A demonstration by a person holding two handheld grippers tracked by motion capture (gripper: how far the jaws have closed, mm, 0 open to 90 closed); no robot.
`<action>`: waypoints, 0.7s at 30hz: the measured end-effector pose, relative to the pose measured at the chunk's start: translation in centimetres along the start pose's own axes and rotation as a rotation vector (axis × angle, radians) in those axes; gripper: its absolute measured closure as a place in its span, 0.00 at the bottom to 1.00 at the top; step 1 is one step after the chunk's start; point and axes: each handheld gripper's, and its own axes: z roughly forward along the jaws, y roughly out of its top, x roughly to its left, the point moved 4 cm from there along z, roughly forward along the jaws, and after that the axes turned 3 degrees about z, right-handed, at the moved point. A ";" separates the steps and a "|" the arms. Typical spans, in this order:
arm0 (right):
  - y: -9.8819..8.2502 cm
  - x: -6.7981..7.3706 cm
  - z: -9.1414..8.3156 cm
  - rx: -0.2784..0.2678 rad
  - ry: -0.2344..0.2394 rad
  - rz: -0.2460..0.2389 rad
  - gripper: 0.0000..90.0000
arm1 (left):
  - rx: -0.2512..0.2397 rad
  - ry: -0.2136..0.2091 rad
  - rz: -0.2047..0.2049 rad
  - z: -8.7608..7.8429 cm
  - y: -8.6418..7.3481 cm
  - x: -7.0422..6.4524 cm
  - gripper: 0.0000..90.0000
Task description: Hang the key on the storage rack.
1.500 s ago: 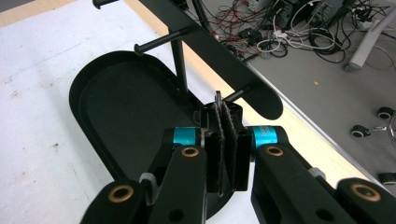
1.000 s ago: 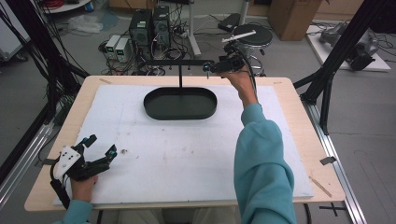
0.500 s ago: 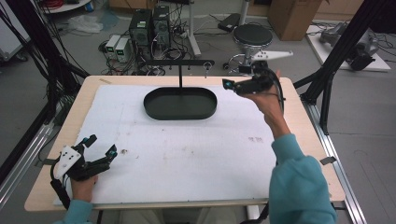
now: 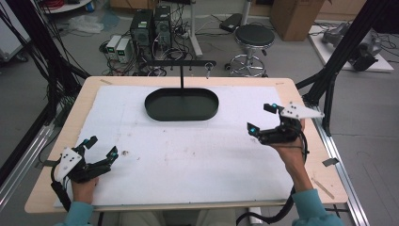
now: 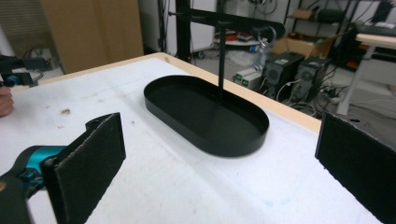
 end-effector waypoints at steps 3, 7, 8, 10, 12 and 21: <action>-3.6 0.3 -1.1 -0.060 -0.022 -0.006 0.01 | -0.001 0.000 0.000 0.0 0.0 -0.1 0.16; -6.5 0.6 -1.8 -0.101 -0.051 0.004 0.01 | -0.002 -0.001 0.004 0.0 0.0 -0.1 0.16; -7.3 0.6 -2.0 -0.120 -0.057 0.014 0.01 | -0.001 0.000 0.005 0.0 0.0 -0.1 0.16; -8.8 0.4 -2.1 -0.132 -0.080 0.014 0.01 | 0.000 0.000 0.009 0.0 0.0 -0.1 0.16; -9.8 0.3 -2.1 -0.139 -0.093 -0.004 0.01 | -0.001 0.000 0.009 0.0 0.0 -0.1 0.16; -11.3 -0.5 -2.2 -0.162 -0.120 0.033 0.01 | -0.002 0.000 0.004 0.0 0.0 -0.1 0.16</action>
